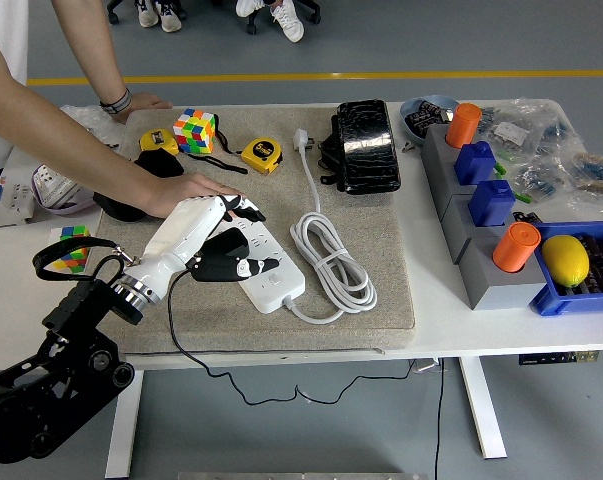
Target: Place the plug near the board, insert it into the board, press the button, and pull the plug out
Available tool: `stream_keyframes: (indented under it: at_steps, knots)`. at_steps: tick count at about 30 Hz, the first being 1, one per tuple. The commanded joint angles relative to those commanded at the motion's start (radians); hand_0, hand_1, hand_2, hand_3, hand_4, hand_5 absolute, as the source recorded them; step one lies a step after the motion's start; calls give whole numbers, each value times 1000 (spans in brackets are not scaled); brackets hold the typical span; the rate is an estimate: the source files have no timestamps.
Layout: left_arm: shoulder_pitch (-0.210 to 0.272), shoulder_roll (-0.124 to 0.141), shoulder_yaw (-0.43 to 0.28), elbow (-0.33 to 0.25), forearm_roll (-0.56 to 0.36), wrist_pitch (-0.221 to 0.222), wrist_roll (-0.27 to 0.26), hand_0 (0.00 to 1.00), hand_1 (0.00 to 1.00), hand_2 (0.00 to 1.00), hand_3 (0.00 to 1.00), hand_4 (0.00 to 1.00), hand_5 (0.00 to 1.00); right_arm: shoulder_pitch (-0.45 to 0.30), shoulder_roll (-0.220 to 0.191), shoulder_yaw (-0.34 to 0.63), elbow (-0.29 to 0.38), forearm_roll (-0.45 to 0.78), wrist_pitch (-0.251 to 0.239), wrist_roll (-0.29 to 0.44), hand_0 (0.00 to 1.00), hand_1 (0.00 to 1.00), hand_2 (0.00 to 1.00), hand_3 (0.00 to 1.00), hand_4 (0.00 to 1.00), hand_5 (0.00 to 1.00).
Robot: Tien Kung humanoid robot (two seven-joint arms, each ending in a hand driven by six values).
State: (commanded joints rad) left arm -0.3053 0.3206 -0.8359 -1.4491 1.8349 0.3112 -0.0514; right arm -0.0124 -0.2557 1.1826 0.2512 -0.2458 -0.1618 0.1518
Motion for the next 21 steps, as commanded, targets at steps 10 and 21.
stream_keyframes:
  at_steps: [10,21]
  knots:
    - [-46,23,24,-186,-110,-358,314,159,166,208,640,767,113,0,-5,-17,0,6,4,-7,548,567,522,504,812,347]
    - [-73,13,60,-138,-123,-523,508,66,85,131,775,771,2,1,-9,-25,0,8,5,-7,548,568,522,504,812,346]
